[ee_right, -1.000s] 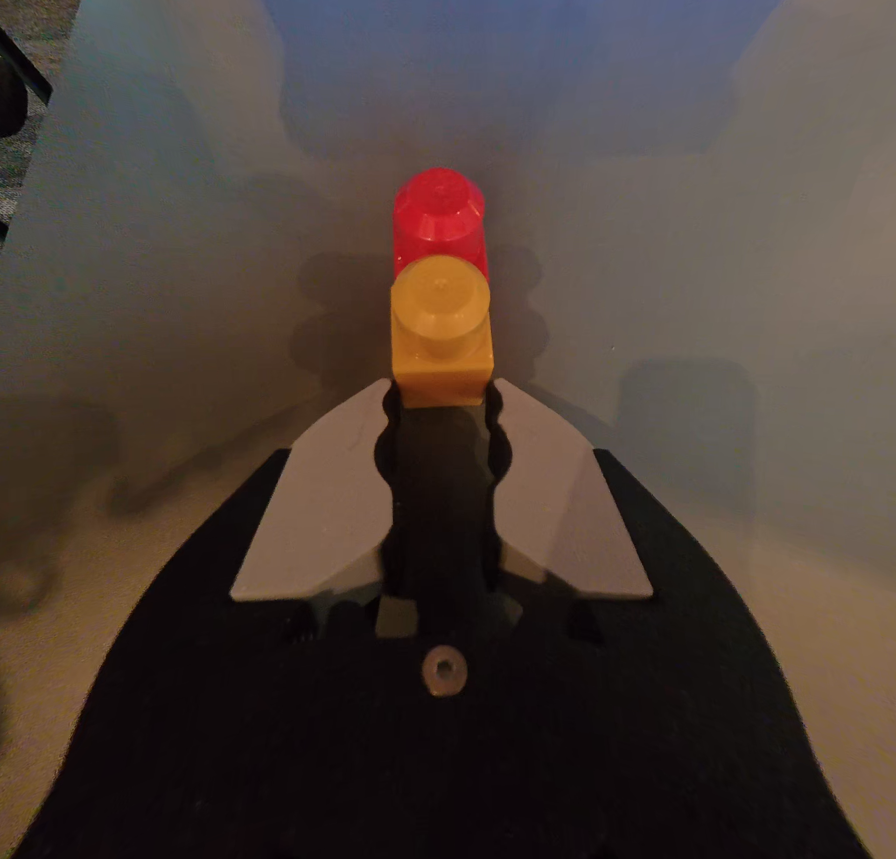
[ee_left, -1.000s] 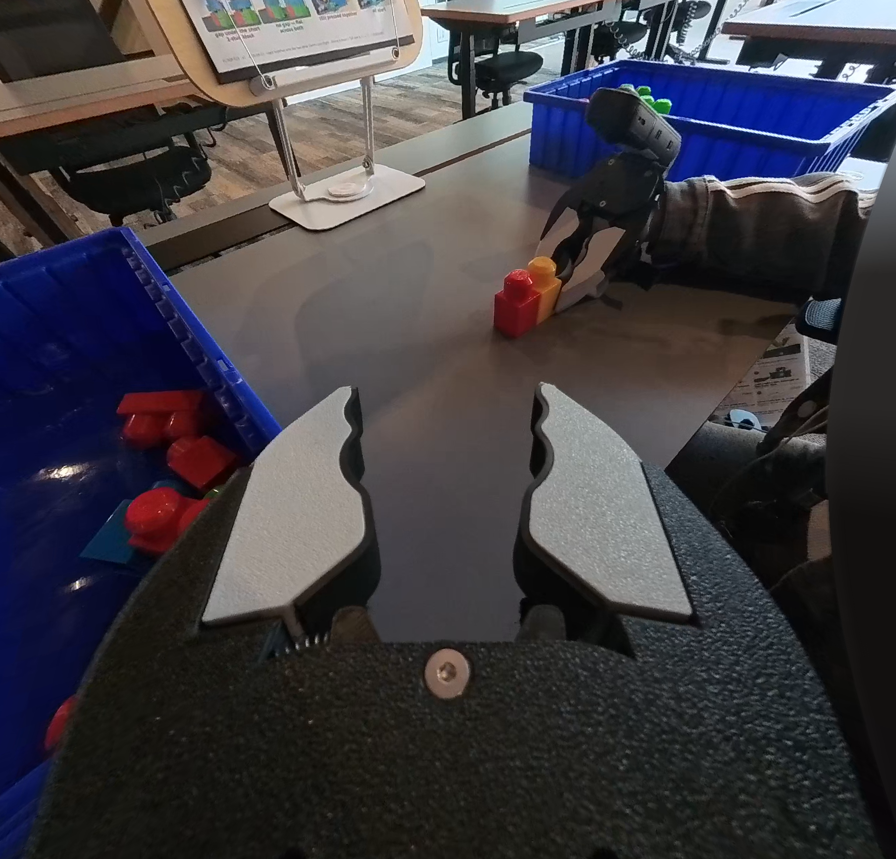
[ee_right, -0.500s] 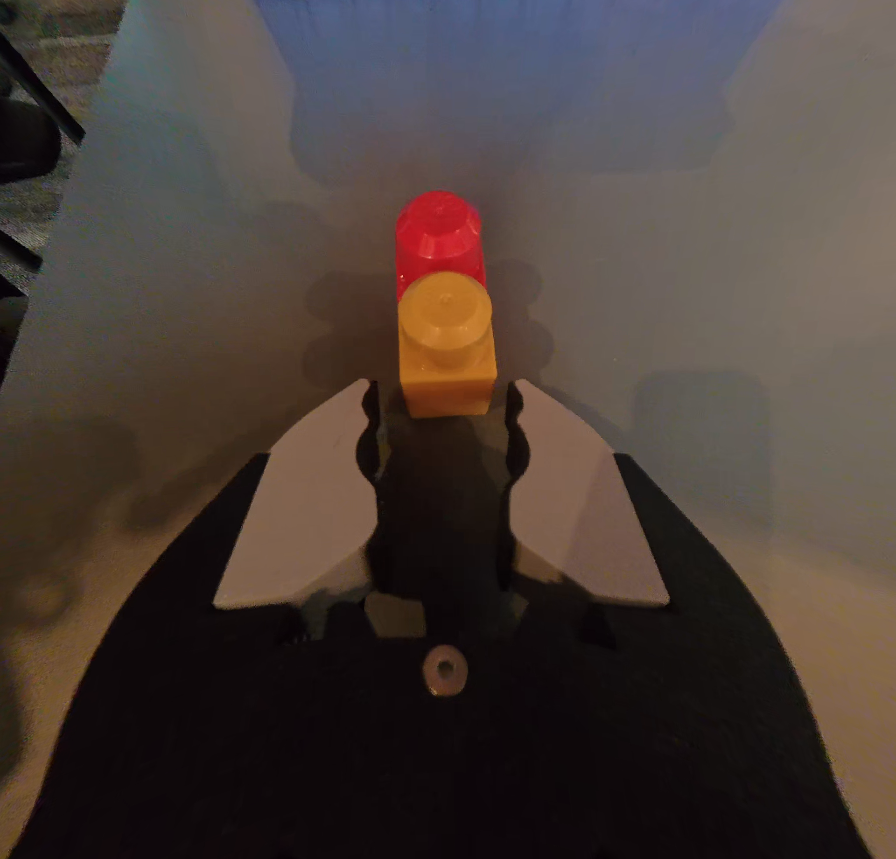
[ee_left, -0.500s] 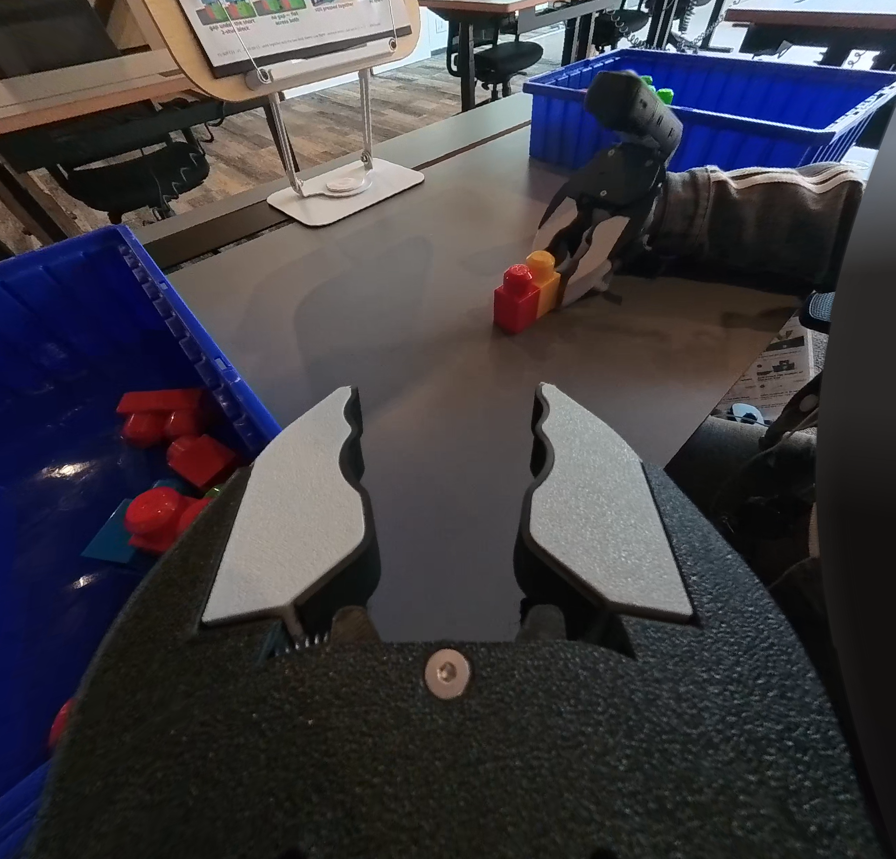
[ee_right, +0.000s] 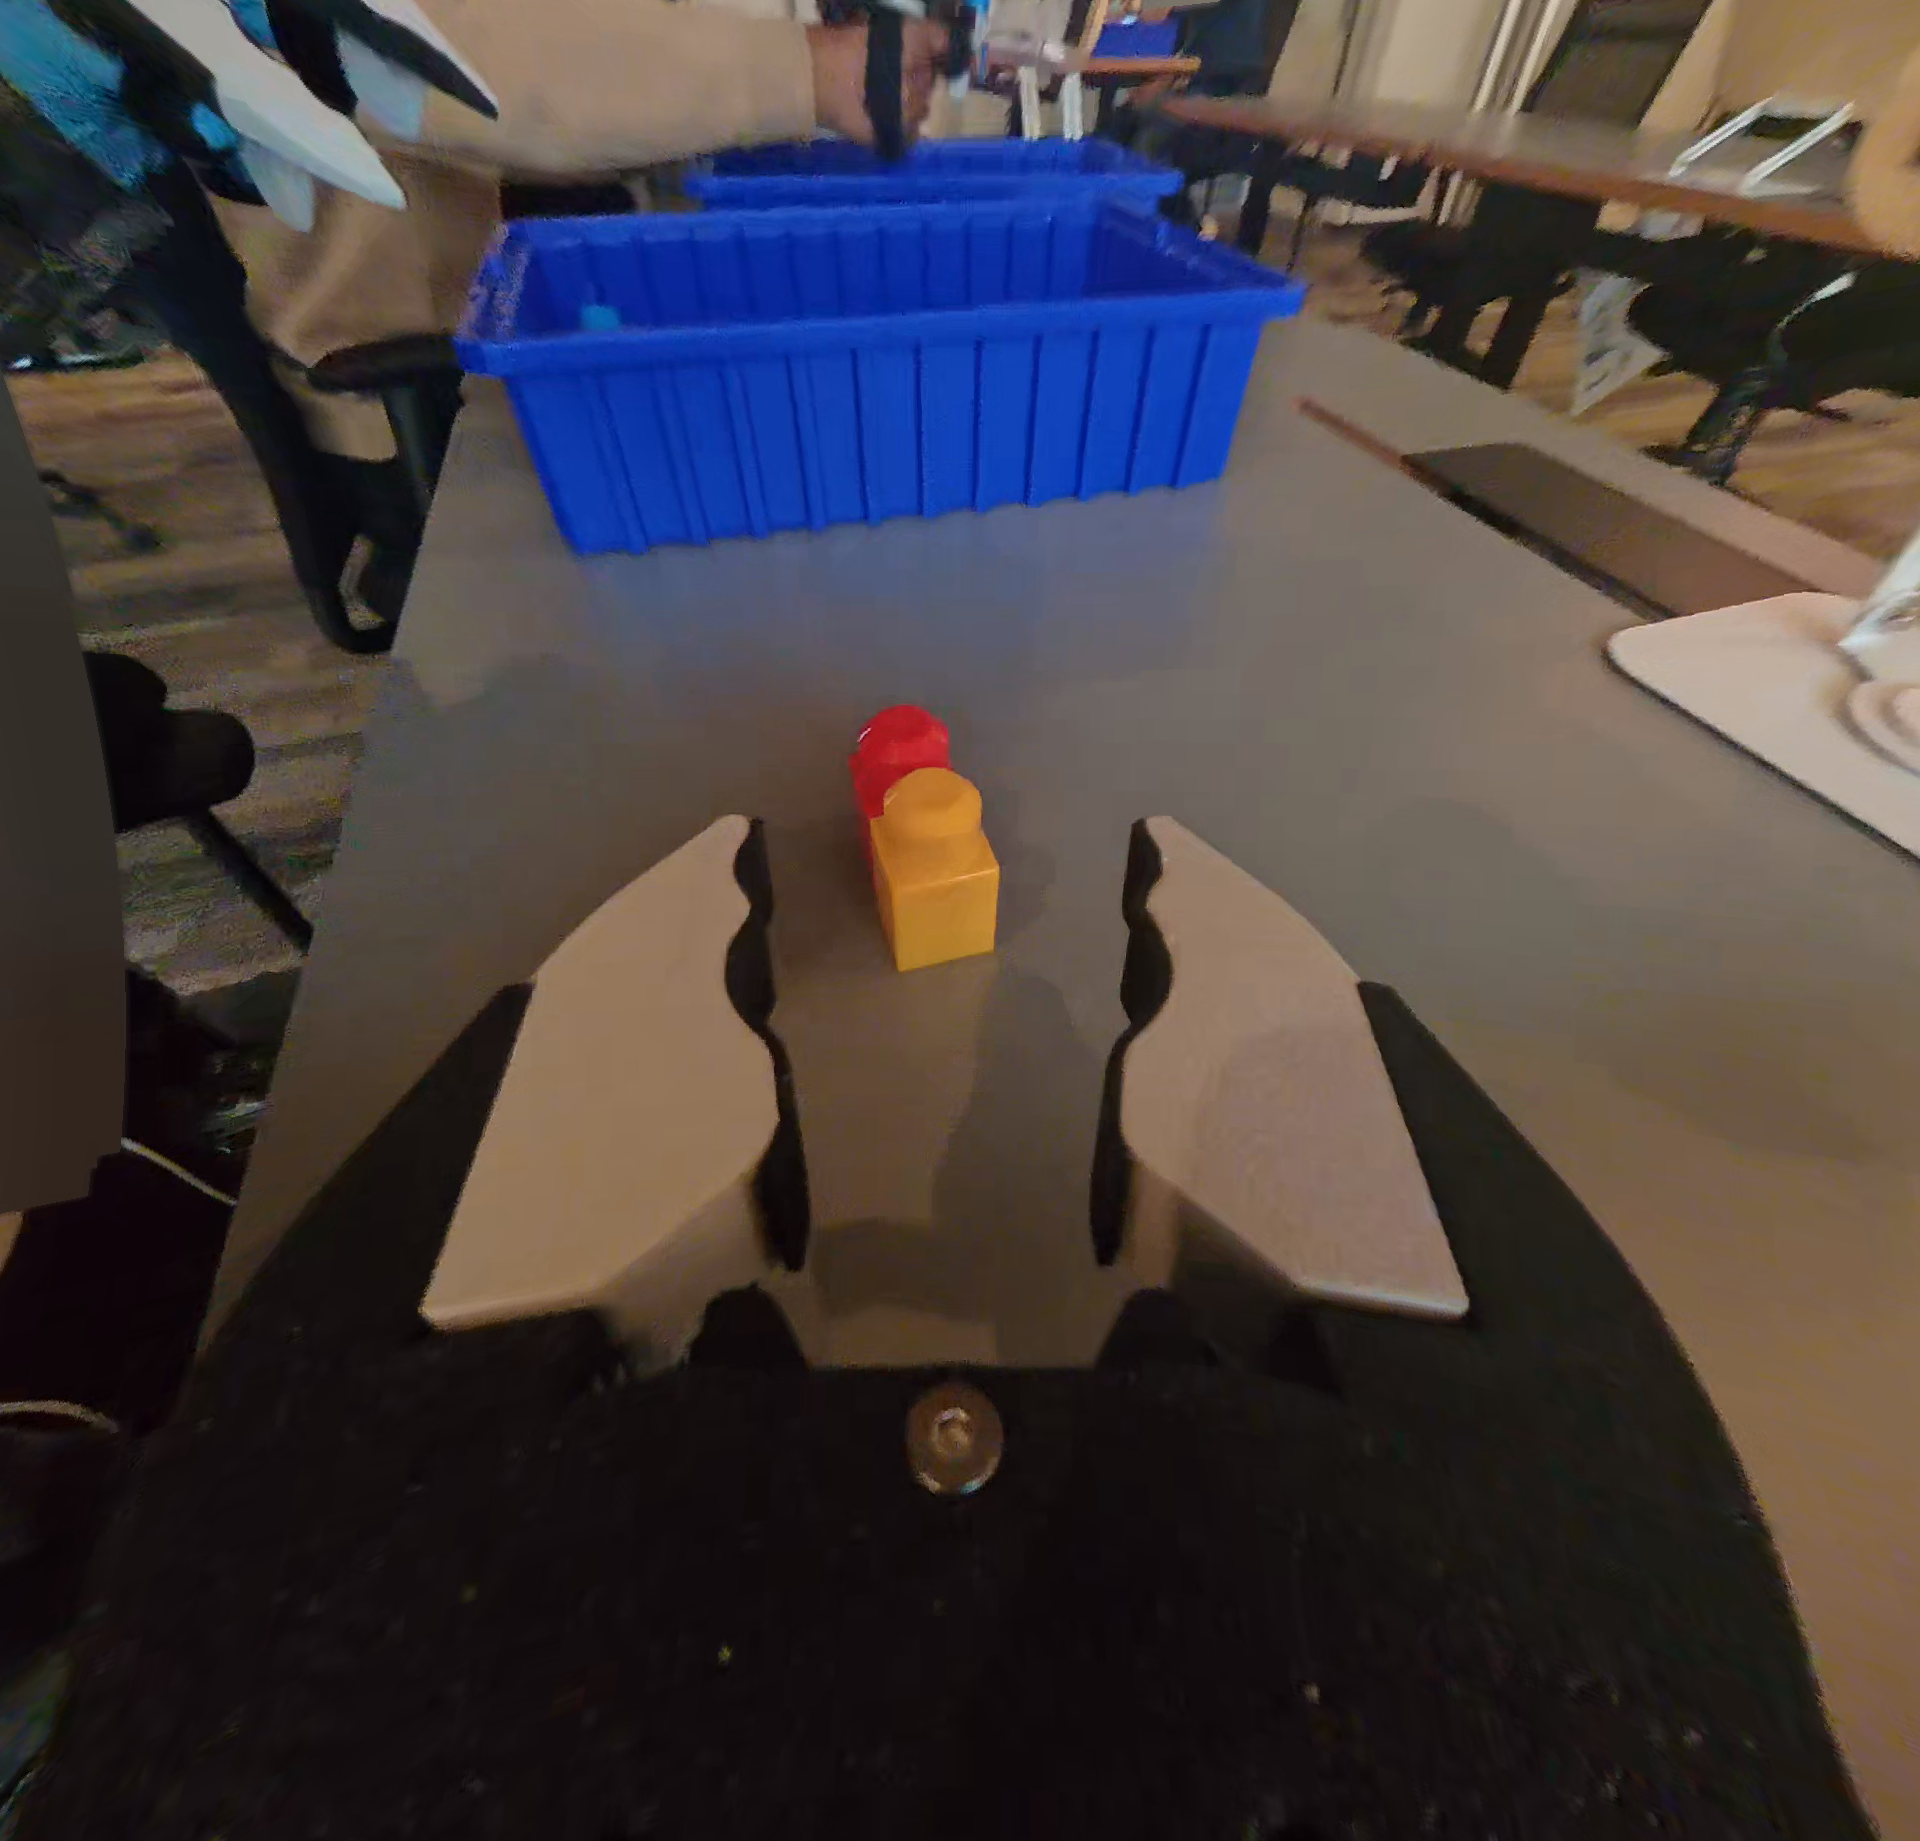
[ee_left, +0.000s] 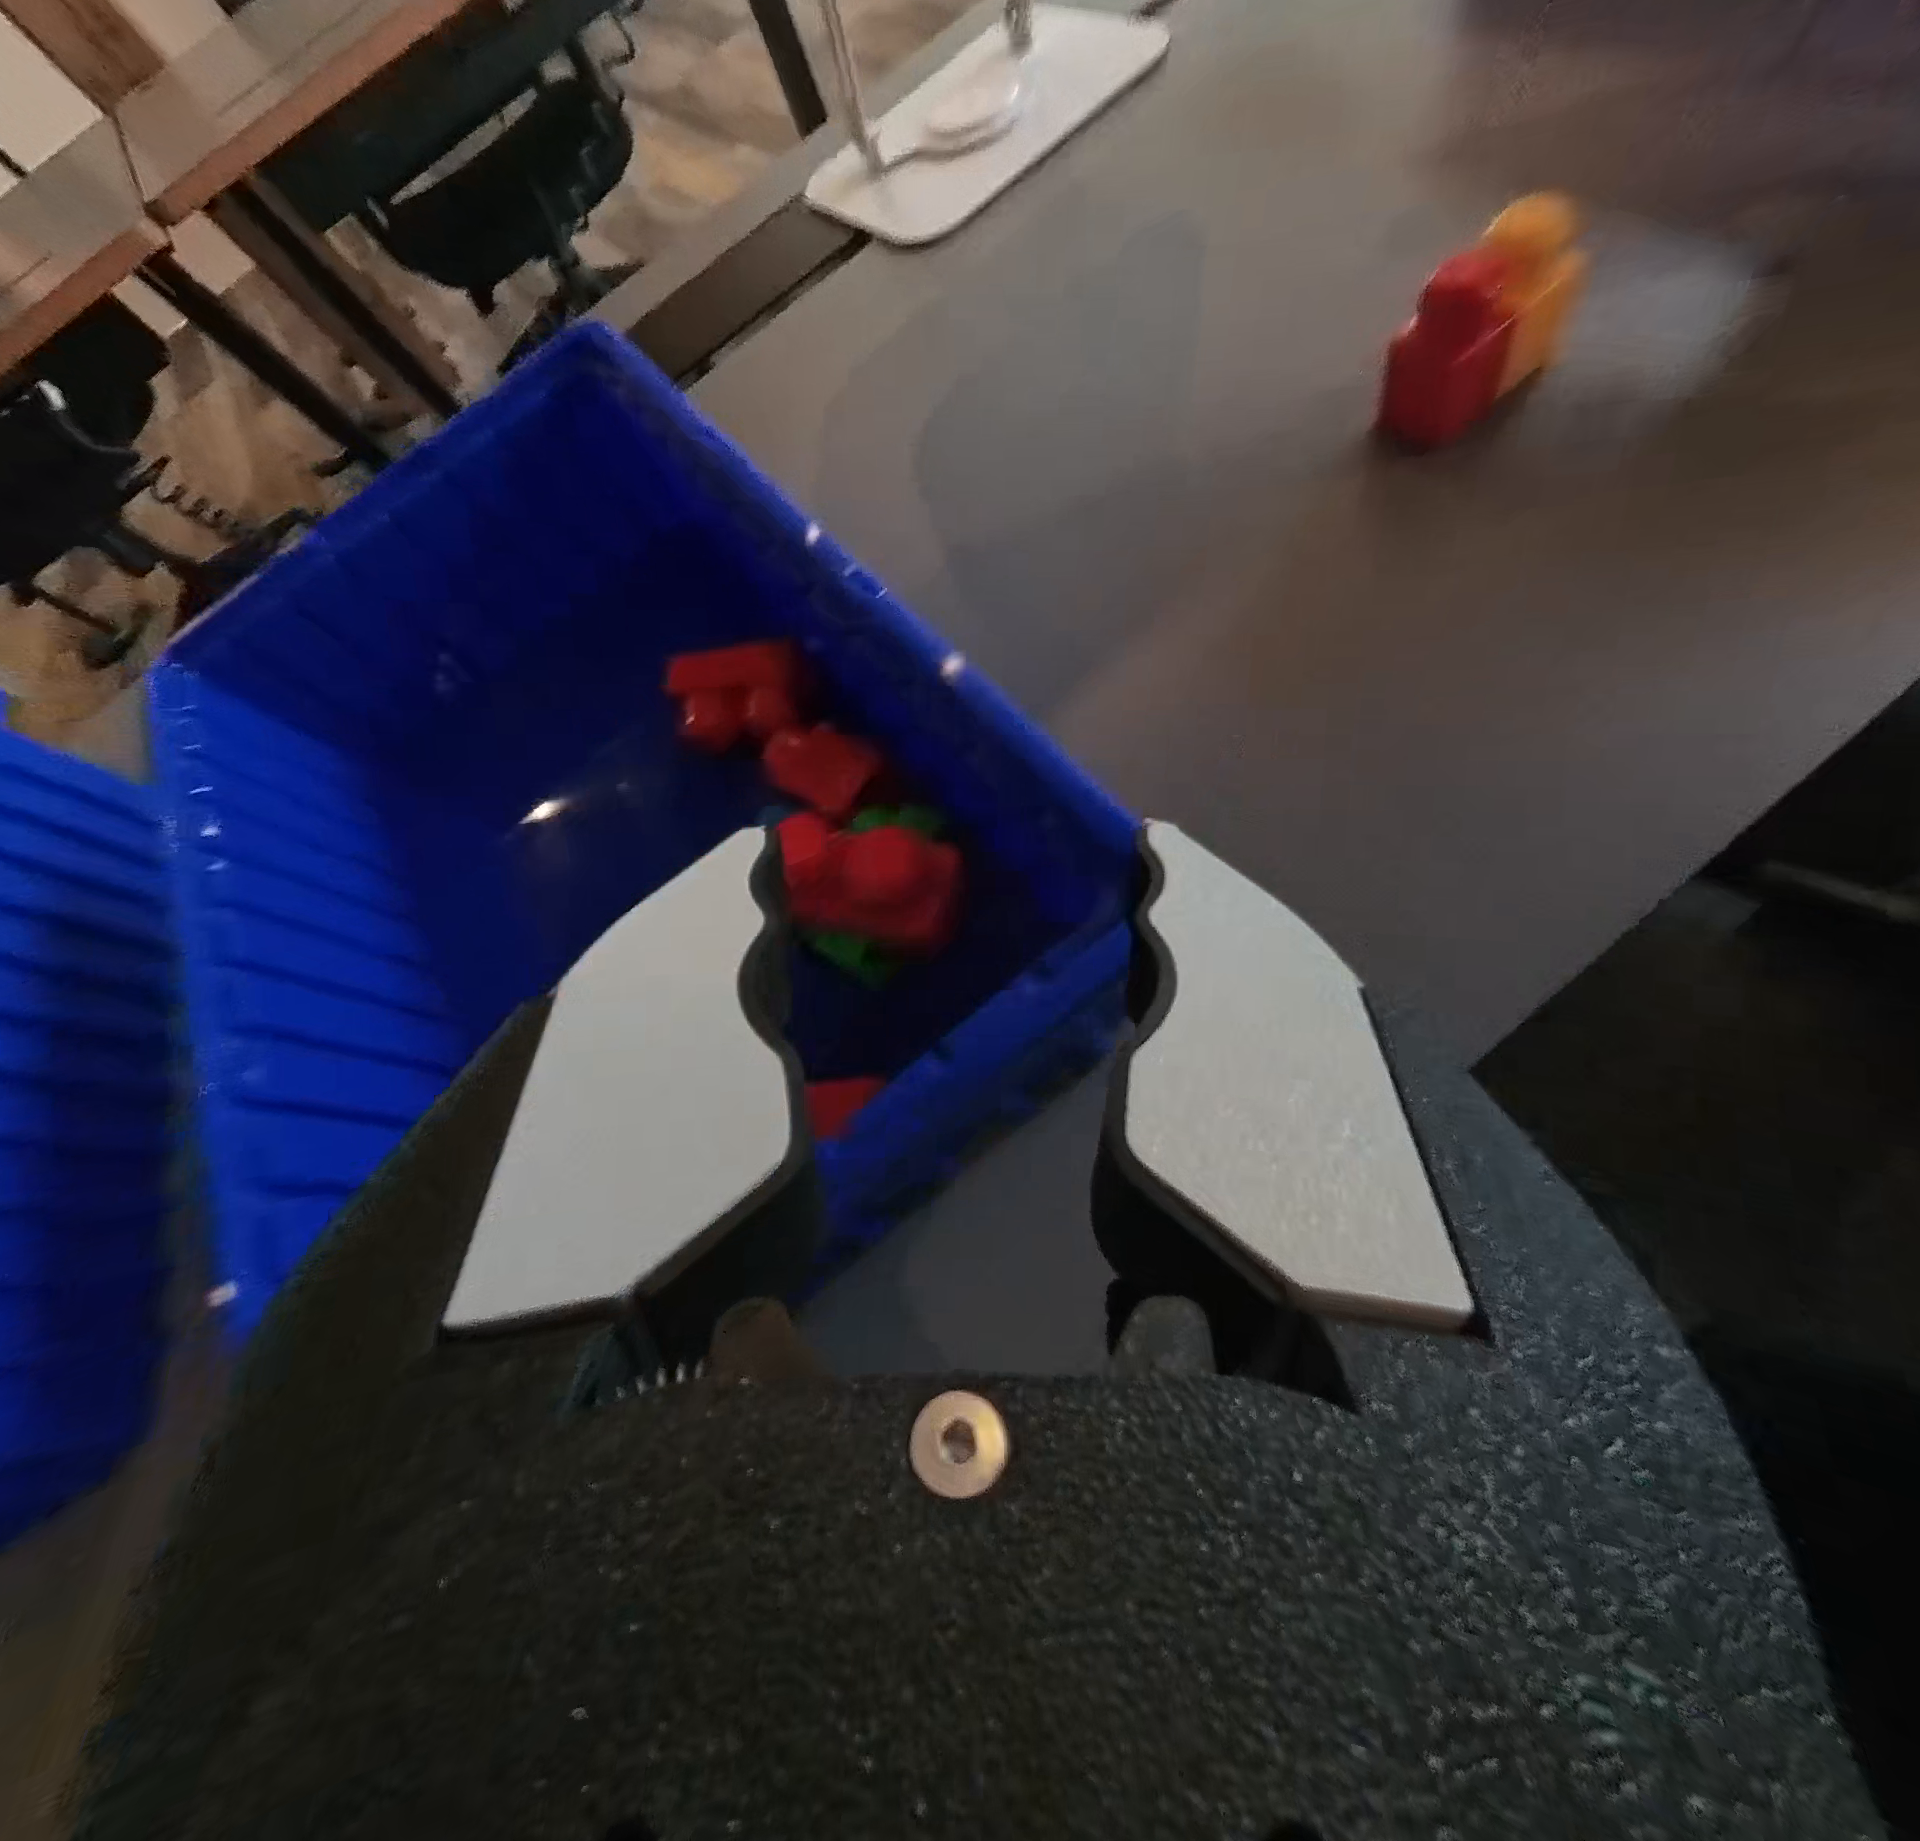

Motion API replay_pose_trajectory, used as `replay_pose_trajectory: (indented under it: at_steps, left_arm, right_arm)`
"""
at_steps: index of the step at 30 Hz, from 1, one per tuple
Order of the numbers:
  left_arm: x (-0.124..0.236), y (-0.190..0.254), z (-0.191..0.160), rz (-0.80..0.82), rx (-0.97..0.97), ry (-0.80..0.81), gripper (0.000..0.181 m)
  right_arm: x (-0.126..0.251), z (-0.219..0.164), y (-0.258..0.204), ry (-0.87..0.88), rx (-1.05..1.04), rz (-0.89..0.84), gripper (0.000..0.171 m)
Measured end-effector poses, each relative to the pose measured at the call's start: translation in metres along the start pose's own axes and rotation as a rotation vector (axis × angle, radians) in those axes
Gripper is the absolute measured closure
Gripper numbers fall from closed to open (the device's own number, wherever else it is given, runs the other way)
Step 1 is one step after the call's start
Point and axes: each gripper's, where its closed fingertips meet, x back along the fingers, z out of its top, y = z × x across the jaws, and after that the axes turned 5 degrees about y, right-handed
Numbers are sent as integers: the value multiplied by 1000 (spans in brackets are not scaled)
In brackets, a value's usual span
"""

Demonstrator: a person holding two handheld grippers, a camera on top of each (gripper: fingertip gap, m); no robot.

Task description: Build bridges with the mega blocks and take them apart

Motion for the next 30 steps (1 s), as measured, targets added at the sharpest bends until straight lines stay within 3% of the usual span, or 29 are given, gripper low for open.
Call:
replay_pose_trajectory:
  at_steps: [5,13,23,30]
  left_arm:
    - [7,-41,-23,-35,-115,-149,121]
    - [4,-75,-48,-240,-152,-227,127]
    - [-60,-63,-54,-606,-459,-343,131]
    - [-92,-52,-80,-848,-611,-413,130]
  right_arm:
    - [22,3,5,22,6,-64,107]
    - [30,-8,7,51,-14,-96,108]
    - [36,-3,24,112,-70,-170,111]
    - [39,-8,24,87,-106,-238,113]
